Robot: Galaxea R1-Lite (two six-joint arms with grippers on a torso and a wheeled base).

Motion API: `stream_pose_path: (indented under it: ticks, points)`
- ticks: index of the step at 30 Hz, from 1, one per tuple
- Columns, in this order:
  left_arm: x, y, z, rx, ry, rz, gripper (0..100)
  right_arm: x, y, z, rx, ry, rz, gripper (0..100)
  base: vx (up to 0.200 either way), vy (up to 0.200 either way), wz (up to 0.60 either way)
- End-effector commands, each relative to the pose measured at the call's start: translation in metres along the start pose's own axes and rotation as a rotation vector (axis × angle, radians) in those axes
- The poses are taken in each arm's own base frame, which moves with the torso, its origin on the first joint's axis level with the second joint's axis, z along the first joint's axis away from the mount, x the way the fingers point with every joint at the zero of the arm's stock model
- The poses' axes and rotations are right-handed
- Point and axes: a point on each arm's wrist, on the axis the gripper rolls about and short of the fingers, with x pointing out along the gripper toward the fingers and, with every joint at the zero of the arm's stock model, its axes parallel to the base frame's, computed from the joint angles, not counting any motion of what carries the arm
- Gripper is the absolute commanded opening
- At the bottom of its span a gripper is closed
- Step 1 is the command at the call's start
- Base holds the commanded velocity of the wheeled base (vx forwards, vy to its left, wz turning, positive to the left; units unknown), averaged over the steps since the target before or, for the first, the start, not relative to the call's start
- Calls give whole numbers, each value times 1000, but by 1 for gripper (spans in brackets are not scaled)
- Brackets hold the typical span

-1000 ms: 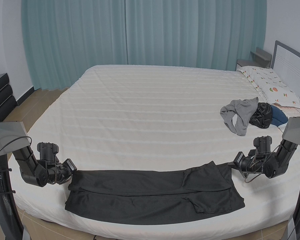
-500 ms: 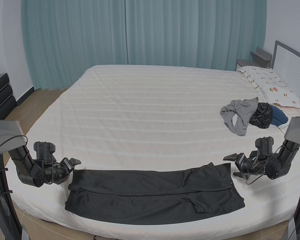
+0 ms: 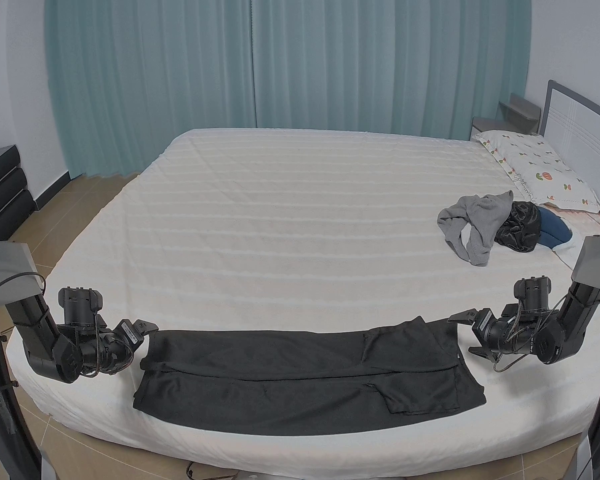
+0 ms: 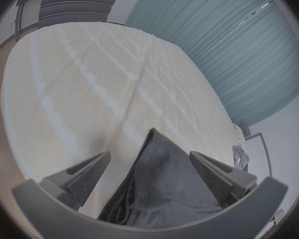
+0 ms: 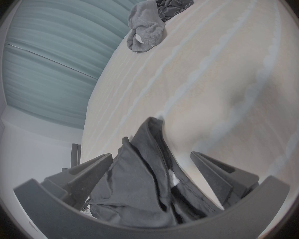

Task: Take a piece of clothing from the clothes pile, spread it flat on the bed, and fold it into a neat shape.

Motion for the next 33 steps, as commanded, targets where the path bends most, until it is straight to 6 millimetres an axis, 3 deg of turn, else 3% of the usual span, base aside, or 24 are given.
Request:
stream_pose_path:
  ticks: [1, 8, 18, 24, 25, 33]
  points:
    - [-4, -1, 0, 4, -4, -2, 100, 0, -2, -2, 3, 6, -6, 100, -200, 0, 0]
    - [-5, 1, -3, 7, 7, 2, 100, -1, -2, -3, 3, 5, -5, 100, -57, 0, 0]
    - [-11, 4, -29, 90, 94, 30, 100, -1, -2, -4, 3, 11, -9, 100, 0, 0, 0]
    - [-4, 7, -39, 111, 98, 15, 100, -1, -3, -6, 3, 15, -11, 100, 0, 0, 0]
    - [-2, 8, -39, 116, 88, 11, 0, -1, -2, -6, 1, 17, -10, 100, 0, 0, 0]
    - [1, 14, -41, 144, 50, 2, 0, -2, -2, -7, 0, 20, -10, 100, 0, 0, 0]
